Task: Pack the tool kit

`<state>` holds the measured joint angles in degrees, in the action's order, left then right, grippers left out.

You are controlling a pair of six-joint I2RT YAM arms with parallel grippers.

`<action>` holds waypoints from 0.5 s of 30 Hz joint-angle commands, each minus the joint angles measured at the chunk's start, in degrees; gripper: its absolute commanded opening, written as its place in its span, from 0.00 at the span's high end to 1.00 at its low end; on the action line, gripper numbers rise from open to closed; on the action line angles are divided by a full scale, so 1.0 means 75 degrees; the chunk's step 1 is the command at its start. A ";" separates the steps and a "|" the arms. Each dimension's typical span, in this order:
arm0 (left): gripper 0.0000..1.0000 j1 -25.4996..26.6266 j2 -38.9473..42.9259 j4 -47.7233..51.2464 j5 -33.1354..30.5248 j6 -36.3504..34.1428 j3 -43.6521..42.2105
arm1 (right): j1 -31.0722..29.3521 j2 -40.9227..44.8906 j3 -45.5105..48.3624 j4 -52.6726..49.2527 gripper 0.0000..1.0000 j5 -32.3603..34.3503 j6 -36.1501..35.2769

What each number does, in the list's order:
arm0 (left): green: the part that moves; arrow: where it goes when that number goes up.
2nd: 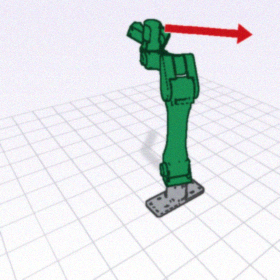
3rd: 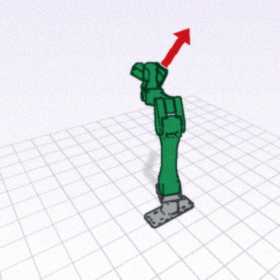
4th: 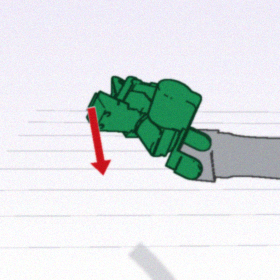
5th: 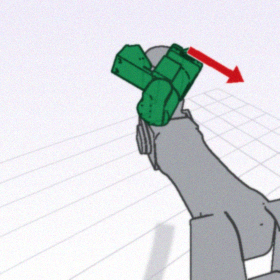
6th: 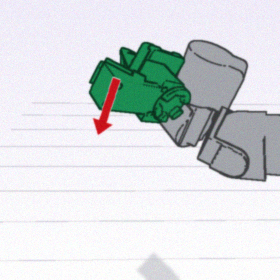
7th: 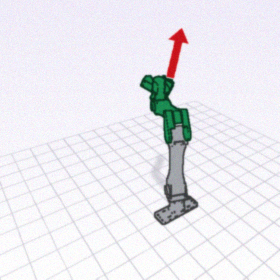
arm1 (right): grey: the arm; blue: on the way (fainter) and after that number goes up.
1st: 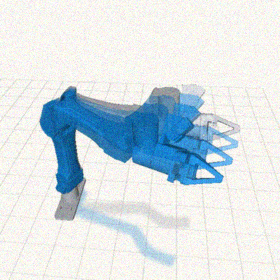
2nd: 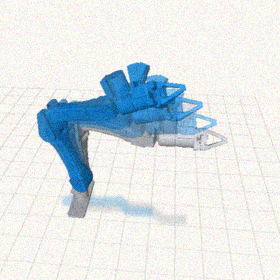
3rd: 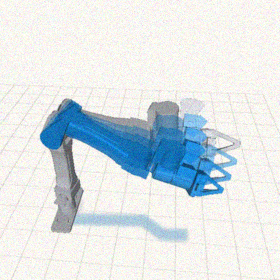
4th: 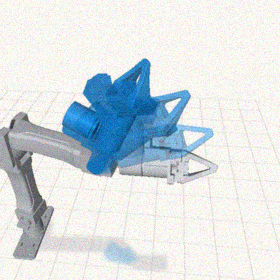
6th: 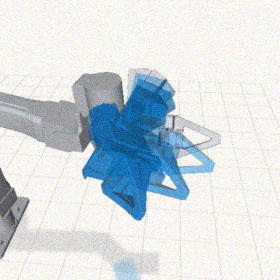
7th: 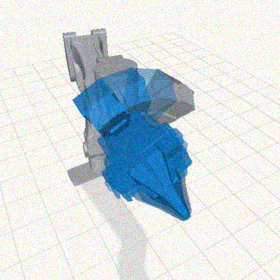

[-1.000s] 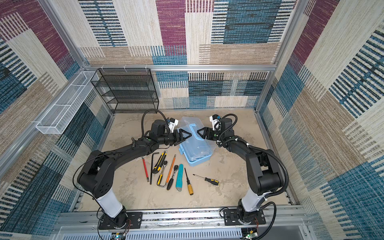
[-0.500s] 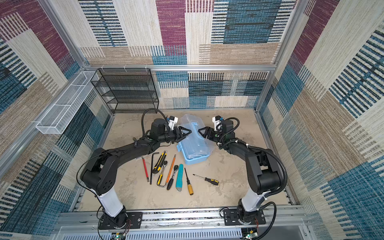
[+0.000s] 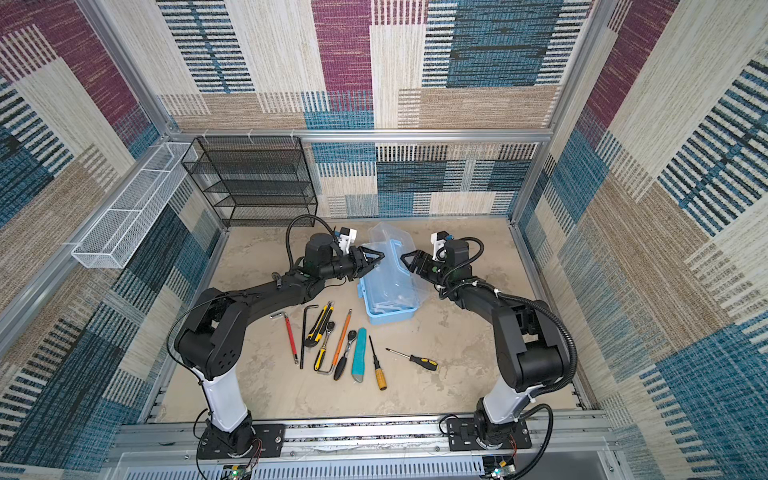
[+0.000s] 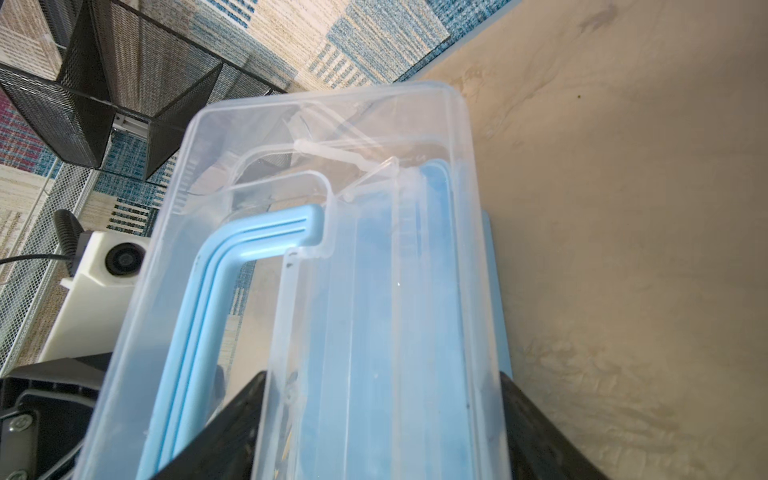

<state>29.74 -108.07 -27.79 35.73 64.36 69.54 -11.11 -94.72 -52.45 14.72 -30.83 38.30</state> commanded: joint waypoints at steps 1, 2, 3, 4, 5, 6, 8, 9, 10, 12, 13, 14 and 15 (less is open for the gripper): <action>0.64 0.0094 -0.0115 -0.1309 0.0580 0.0195 0.0115 | -0.0135 0.0042 -0.0006 0.0136 0.18 -0.1192 -0.0184; 0.65 0.0100 -0.0139 -0.1438 0.0577 0.0273 0.0115 | -0.0135 0.0043 -0.0003 0.0115 0.16 -0.1179 -0.0185; 0.66 0.0082 -0.0158 -0.1536 0.0577 0.0352 0.0115 | -0.0133 0.0032 -0.0015 0.0095 0.14 -0.1174 -0.0185; 0.67 0.0083 -0.0179 -0.1661 0.0575 0.0437 0.0120 | -0.0135 0.0021 -0.0032 0.0058 0.11 -0.1166 -0.0185; 0.67 0.0078 -0.0202 -0.1776 0.0579 0.0513 0.0134 | -0.0135 0.0014 -0.0070 -0.0015 0.08 -0.1141 -0.0201; 0.67 0.0056 -0.0224 -0.1861 0.0587 0.0563 0.0144 | -0.0135 0.0017 -0.0094 -0.0073 0.06 -0.1123 -0.0243; 0.69 0.0054 -0.0262 -0.2025 0.0585 0.0688 0.0162 | -0.0134 0.0065 -0.0125 -0.0171 0.00 -0.1044 -0.0316; 0.69 0.0045 -0.0273 -0.2084 0.0590 0.0739 0.0172 | -0.0135 0.0094 -0.0159 -0.0246 0.00 -0.0999 -0.0362; 0.70 0.0043 -0.0285 -0.2138 0.0601 0.0777 0.0183 | -0.0135 0.0124 -0.0204 -0.0332 0.00 -0.0954 -0.0421; 0.71 0.0033 -0.0309 -0.2195 0.0615 0.0816 0.0186 | -0.0135 0.0171 -0.0294 -0.0509 0.00 -0.0830 -0.0506; 0.71 0.0040 -0.0318 -0.2211 0.0610 0.0829 0.0197 | -0.0135 0.0205 -0.0325 -0.0602 0.00 -0.0751 -0.0545; 0.71 0.0037 -0.0332 -0.2234 0.0616 0.0852 0.0197 | -0.0135 0.0244 -0.0360 -0.0674 0.00 -0.0673 -0.0582; 0.71 0.0031 -0.0333 -0.2279 0.0616 0.0881 0.0185 | -0.0132 0.0262 -0.0378 -0.0738 0.00 -0.0598 -0.0618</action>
<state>29.63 -110.26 -39.05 36.69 69.80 70.39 -11.31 -93.34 -54.63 12.14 -30.87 36.58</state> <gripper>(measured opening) 0.288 0.998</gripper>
